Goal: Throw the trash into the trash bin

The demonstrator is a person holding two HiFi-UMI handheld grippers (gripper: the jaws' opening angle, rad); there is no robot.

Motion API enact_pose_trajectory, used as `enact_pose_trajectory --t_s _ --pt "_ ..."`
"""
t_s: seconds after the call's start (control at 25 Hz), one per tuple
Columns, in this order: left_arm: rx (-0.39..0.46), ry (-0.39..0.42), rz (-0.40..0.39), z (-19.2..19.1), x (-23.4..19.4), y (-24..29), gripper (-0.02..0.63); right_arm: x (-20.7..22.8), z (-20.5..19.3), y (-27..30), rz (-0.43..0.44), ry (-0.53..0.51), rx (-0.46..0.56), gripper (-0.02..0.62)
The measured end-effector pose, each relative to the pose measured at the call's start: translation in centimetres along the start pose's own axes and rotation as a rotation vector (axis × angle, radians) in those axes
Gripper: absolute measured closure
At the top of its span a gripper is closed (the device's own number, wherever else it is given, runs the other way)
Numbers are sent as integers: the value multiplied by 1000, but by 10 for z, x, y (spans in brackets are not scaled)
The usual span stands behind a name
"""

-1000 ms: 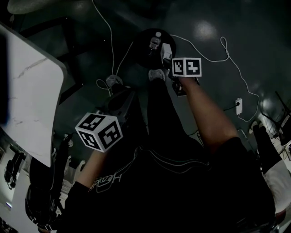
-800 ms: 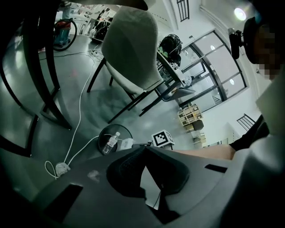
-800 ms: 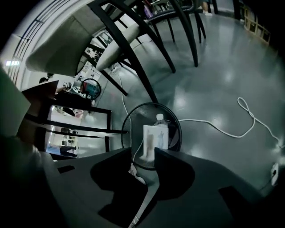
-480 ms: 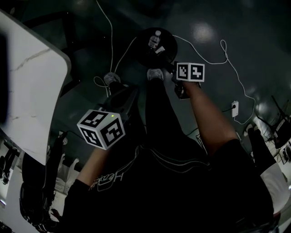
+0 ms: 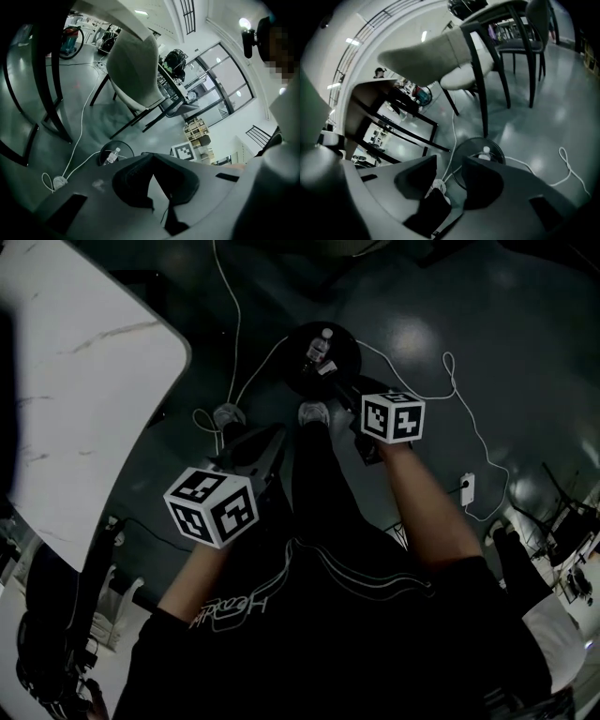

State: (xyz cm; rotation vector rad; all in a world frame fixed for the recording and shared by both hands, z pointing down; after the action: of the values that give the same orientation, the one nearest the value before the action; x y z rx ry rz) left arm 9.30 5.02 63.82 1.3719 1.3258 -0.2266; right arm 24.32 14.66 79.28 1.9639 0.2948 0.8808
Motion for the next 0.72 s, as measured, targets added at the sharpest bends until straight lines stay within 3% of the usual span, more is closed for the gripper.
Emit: enact_pose_trajectory --t_s 0.08,0.24,0.44,0.72 --pt "41 5 -9 7 9 -7 601 -24 32 -26 48 -64 90 430" --pt "125 27 -15 23 29 -29 601 -68 83 -86 65 -221 247 490" --pt "226 54 -9 55 49 -72 601 -136 131 -149 167 -318 340 540" --pt "395 83 51 93 54 -168 601 -285 177 -193 401 -531 403 549"
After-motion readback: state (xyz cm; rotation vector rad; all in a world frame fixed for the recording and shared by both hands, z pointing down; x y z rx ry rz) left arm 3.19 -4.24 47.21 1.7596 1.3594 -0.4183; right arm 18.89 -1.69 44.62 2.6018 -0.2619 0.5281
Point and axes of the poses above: the fingertips, and each gripper's own axes: y forward along the fingers, x to its right, z out of its top, the point moved 4 cm from there along -y, backward along the fingers, and after that the axes turned 4 degrees about -z, right-handed, at the moved point
